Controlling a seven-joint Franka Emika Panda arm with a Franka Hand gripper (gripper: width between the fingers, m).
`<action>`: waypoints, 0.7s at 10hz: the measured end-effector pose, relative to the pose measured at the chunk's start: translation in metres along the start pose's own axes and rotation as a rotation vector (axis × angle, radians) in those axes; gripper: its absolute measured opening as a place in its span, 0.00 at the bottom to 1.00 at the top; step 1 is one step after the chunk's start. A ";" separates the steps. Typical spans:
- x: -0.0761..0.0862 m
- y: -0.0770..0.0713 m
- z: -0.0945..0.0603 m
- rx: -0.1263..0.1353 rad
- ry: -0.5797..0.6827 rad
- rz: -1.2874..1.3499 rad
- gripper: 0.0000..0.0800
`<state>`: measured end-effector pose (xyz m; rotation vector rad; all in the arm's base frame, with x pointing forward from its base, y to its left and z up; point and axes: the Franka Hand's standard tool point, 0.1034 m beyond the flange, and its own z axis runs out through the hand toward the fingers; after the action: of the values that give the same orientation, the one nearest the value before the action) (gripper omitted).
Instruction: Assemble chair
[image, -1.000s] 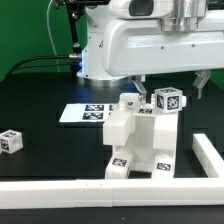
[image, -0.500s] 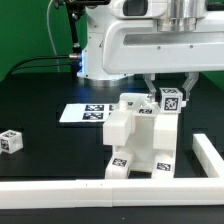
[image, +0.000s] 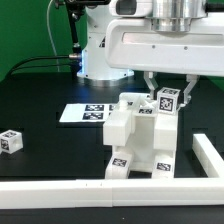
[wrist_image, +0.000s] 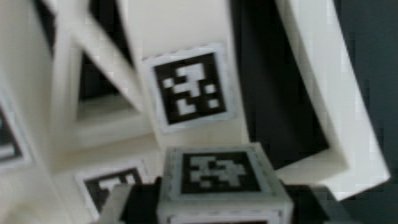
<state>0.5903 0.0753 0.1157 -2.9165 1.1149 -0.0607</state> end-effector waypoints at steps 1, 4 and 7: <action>0.000 -0.001 0.000 0.007 -0.006 0.145 0.35; 0.000 -0.003 0.001 0.031 -0.035 0.503 0.35; 0.000 -0.004 0.001 0.033 -0.040 0.572 0.36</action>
Offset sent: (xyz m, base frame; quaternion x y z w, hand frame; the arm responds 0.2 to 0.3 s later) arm 0.0094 -0.0001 -0.0025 0.0188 -0.0119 0.2883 0.9573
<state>0.5924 0.0783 0.1151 -2.4411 1.8585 -0.0099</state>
